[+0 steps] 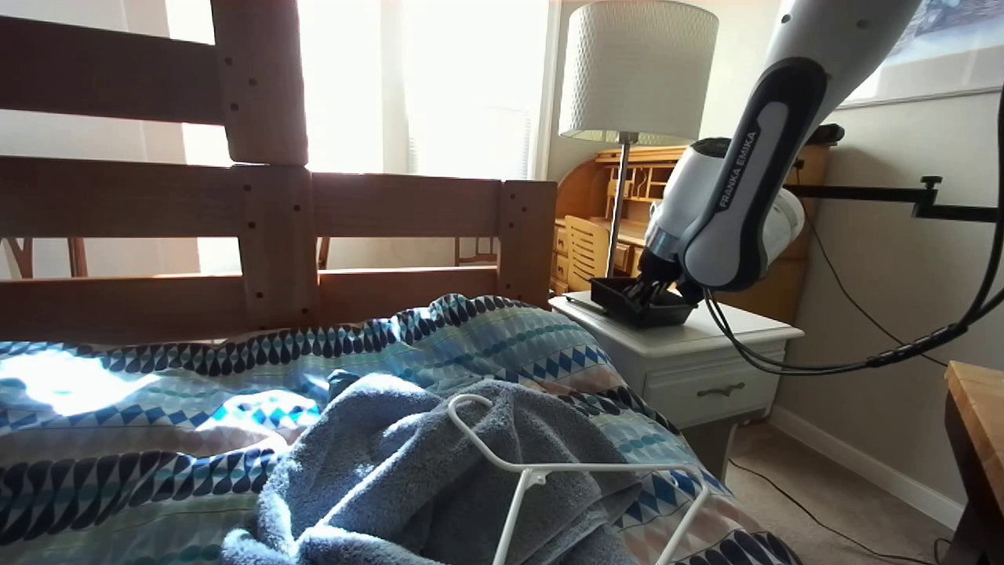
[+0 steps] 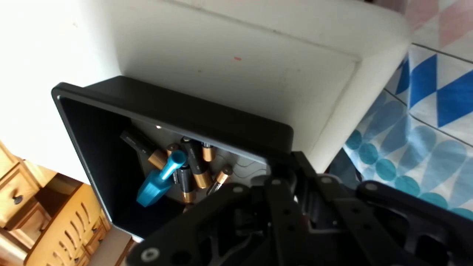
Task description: Move the black box to the left.
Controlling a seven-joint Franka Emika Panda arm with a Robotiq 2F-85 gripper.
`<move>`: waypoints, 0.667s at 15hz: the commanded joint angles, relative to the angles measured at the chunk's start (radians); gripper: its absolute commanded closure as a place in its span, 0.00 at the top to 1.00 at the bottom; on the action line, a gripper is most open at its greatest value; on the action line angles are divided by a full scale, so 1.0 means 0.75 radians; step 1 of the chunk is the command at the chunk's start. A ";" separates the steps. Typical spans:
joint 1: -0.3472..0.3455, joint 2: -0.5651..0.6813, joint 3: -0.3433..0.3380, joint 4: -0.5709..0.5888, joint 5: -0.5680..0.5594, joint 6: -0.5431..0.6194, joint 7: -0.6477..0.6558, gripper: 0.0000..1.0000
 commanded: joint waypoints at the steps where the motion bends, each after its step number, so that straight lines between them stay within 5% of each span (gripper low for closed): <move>1: 0.057 0.050 -0.045 0.034 -0.001 -0.044 0.068 0.03; 2: 0.063 0.055 -0.050 0.036 -0.004 -0.047 0.075 0.03; 4: 0.078 0.065 -0.061 0.039 -0.005 -0.051 0.093 0.39; 10: 0.101 0.047 -0.076 0.036 -0.012 -0.043 0.101 0.78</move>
